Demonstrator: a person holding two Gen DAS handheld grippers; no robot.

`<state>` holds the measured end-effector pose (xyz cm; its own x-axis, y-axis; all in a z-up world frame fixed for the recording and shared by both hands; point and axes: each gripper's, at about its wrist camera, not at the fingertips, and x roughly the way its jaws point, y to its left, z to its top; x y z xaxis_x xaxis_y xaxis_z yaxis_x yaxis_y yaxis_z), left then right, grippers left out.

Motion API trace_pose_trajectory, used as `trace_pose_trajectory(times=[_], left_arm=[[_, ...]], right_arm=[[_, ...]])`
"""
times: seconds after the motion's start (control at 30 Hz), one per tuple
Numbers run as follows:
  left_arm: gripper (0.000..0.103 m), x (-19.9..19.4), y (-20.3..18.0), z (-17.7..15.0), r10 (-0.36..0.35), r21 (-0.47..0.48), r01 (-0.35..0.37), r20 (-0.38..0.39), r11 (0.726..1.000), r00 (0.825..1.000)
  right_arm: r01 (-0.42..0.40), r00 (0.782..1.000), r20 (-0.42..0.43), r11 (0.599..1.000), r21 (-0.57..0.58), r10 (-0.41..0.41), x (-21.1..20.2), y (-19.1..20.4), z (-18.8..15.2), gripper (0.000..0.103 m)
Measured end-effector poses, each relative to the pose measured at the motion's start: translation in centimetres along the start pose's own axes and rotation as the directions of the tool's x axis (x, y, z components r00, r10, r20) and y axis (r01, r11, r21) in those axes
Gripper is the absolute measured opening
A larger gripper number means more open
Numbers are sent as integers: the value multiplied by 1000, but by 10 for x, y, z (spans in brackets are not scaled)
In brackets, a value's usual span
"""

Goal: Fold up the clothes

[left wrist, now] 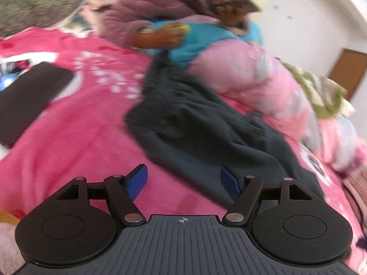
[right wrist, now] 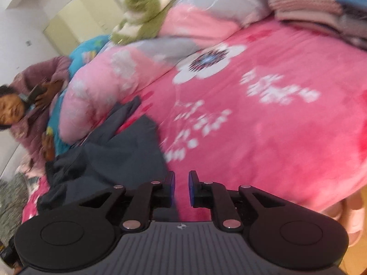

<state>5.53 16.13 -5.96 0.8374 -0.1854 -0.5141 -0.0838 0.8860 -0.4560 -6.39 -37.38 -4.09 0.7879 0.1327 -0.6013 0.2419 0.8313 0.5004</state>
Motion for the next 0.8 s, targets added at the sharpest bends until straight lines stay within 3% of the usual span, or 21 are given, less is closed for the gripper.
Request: trace_pose_trajectory(times=[0.13, 0.23, 0.3, 0.33, 0.43, 0.6, 0.73, 0.77, 0.8], left_arm=[[69, 20, 18, 14, 74, -97, -69, 49, 993, 996], [68, 35, 24, 24, 93, -151, -80, 81, 985, 992], [61, 43, 22, 30, 106, -156, -90, 97, 984, 990], [59, 47, 22, 31, 113, -160, -96, 100, 983, 989], [51, 52, 21, 29, 123, -162, -103, 121, 981, 985], [27, 52, 20, 23, 123, -129, -102, 161, 986, 979], [12, 48, 18, 21, 118, -114, -99, 175, 989, 978], [10, 46, 18, 21, 121, -111, -102, 178, 989, 977], [9, 42, 17, 20, 123, -107, -105, 185, 989, 975]], right_arm=[[-66, 998, -27, 986, -155, 63, 10, 27, -15, 14], [-113, 994, -37, 935, -336, 107, 12, 58, -30, 19], [-142, 990, -71, 874, -465, 123, 16, 79, -43, 46], [-154, 988, -89, 830, -537, 126, 19, 91, -51, 49], [-167, 986, -115, 675, -718, 122, 32, 124, -73, 50], [-178, 984, -142, 531, -829, 108, 69, 154, -89, 50], [-195, 981, -178, 502, -843, 82, 94, 159, -93, 49], [-198, 980, -184, 518, -832, 78, 96, 160, -91, 44], [-193, 981, -182, 527, -827, 74, 96, 160, -88, 30]])
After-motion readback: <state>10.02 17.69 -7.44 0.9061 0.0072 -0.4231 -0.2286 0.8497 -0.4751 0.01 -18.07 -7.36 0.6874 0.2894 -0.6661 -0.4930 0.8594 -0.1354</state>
